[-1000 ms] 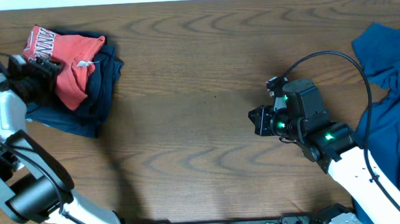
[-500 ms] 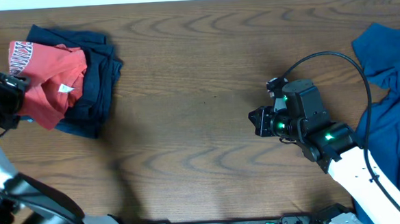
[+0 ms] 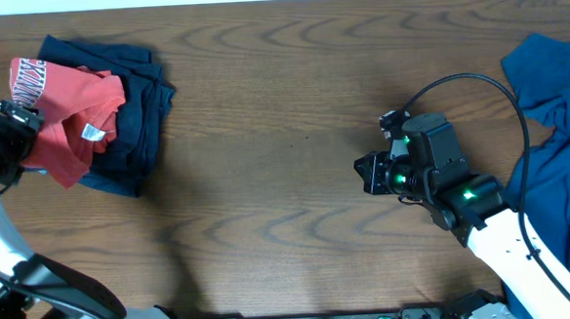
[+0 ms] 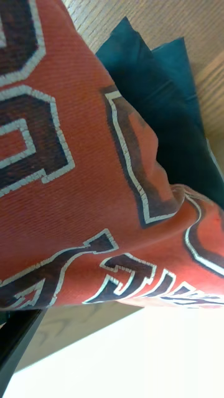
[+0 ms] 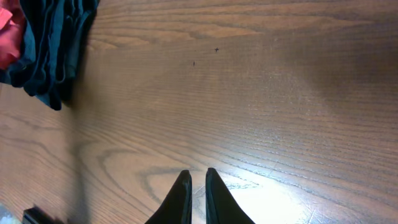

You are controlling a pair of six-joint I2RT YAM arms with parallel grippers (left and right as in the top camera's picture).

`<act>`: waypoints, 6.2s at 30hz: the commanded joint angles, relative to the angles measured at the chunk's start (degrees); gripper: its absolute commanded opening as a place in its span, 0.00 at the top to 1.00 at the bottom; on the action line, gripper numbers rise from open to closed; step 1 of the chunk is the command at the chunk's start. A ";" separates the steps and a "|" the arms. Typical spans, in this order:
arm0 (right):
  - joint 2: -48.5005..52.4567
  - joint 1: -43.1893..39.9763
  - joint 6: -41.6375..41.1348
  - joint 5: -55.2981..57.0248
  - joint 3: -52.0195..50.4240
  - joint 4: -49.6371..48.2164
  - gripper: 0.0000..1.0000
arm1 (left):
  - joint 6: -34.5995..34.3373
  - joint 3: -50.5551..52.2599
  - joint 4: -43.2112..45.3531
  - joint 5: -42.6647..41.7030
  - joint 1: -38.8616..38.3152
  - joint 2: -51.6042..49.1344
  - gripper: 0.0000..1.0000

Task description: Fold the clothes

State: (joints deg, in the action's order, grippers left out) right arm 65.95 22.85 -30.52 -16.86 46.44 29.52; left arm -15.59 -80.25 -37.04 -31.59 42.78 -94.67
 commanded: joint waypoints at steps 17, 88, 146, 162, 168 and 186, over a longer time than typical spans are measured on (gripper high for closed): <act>0.07 -0.68 2.12 0.37 0.07 1.05 0.92 | 1.79 -0.52 13.68 -11.72 -9.29 -13.27 0.02; 0.07 -0.68 2.51 0.57 0.07 2.67 0.91 | -8.39 -1.33 27.93 -10.49 -14.53 -9.46 0.02; 0.07 -0.66 2.54 -0.11 0.07 3.76 0.91 | -20.94 -22.40 -1.33 -5.90 -18.14 -10.38 0.02; 0.07 -0.66 2.51 -0.09 0.07 3.72 0.91 | -8.81 -22.34 5.14 -28.00 -21.00 -10.99 0.02; 0.07 -0.66 2.51 -0.50 0.07 3.76 0.91 | -21.59 -22.36 -0.15 -0.28 -20.98 -11.28 0.02; 0.07 -0.68 2.51 -0.50 0.07 3.76 0.90 | -9.88 -20.59 -46.66 38.14 -26.99 -12.22 0.94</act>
State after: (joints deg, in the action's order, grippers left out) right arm 65.98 22.85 -29.04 -16.99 46.41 33.23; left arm -26.26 -100.73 -83.15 1.58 15.64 -106.59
